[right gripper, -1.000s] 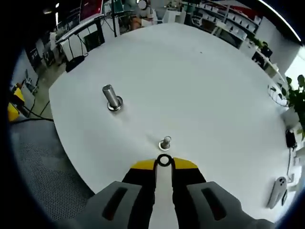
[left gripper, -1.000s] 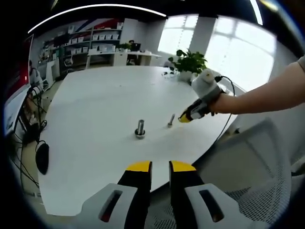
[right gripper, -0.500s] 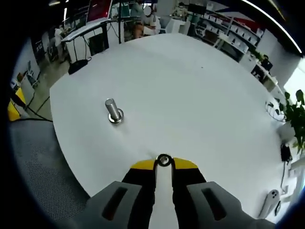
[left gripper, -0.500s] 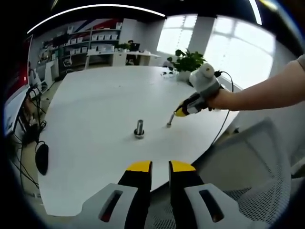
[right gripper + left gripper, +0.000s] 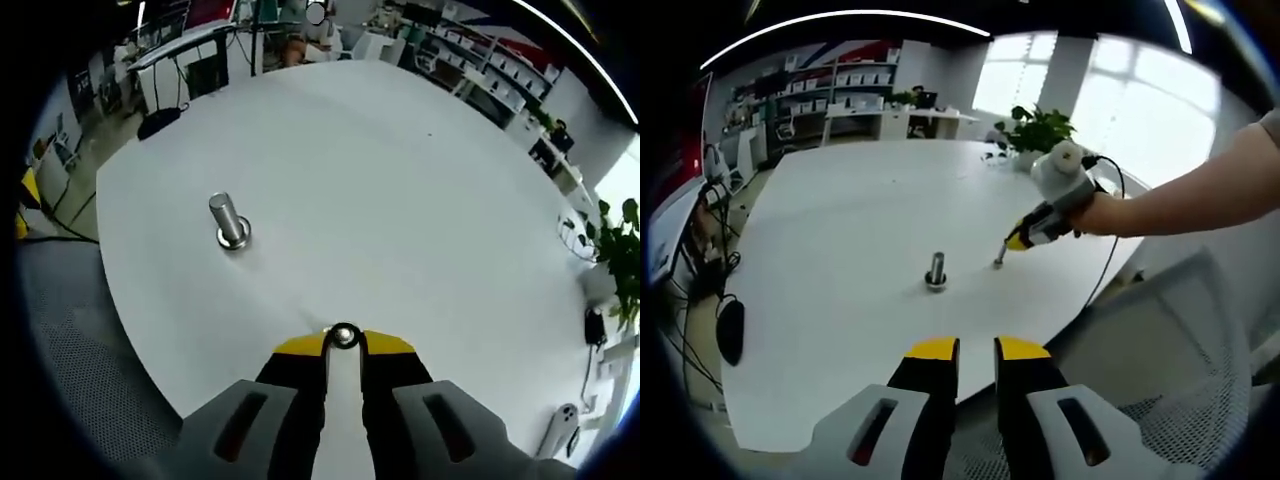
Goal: Place the washer onto the threaded stud by aligning its center hole with the stud, sliding it down to the base, and recovering from edge contact or off-axis alignment until the washer reaches the visible bottom stop.
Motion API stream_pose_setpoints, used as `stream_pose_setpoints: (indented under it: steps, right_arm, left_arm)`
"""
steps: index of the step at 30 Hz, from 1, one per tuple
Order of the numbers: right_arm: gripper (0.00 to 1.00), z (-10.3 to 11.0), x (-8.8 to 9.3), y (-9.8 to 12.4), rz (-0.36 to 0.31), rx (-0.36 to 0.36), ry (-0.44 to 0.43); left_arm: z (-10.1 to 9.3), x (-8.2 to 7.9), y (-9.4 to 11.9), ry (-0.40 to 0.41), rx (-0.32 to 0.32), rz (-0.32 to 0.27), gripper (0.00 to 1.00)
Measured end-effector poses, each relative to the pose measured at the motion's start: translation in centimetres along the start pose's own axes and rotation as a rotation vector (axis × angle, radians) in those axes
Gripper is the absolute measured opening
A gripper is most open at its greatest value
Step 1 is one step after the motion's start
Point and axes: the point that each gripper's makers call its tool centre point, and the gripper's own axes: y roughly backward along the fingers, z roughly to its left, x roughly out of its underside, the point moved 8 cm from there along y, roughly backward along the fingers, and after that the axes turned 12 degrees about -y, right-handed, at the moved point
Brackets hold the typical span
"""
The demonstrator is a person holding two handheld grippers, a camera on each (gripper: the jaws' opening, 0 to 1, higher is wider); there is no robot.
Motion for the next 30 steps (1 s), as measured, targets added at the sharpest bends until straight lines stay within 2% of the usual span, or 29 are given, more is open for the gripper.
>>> stream_pose_setpoints:
  steps: [19,30]
  right_arm:
    - [0.14,-0.2,0.4,-1.3,0.042,-0.026,0.056]
    - [0.14,-0.2,1.0,-3.0,0.086,-0.043,0.076]
  left_arm:
    - [0.1,0.1,0.0,0.002,-0.006,0.011,0.11]
    - [0.1,0.2,-0.1,0.007,0.003,0.020,0.11]
